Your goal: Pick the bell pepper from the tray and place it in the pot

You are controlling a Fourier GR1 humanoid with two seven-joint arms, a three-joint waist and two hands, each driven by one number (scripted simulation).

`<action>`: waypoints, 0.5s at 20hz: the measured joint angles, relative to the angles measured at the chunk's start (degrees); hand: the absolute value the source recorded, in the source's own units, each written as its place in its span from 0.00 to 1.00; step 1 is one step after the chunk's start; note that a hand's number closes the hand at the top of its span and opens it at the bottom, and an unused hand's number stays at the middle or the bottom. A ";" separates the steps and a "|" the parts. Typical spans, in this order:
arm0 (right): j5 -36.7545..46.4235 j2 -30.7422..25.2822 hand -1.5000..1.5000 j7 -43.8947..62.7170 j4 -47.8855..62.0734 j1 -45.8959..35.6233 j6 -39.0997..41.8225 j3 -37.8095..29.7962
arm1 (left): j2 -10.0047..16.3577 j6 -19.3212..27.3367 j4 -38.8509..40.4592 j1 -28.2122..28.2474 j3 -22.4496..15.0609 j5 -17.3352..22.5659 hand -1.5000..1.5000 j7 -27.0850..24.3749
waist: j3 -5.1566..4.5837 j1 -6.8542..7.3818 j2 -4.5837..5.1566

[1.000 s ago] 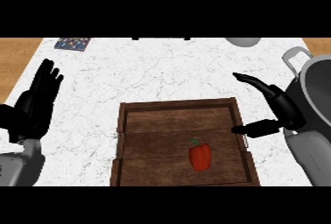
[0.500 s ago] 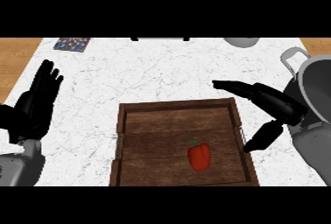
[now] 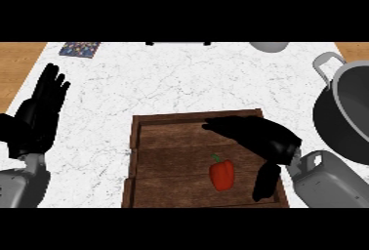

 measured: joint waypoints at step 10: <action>8.99 7.17 0.00 4.48 -1.72 5.93 3.82 0.42 | -2.60 -2.23 -0.30 0.88 1.60 -2.02 0.50 0.11 | 0.06 0.10 0.17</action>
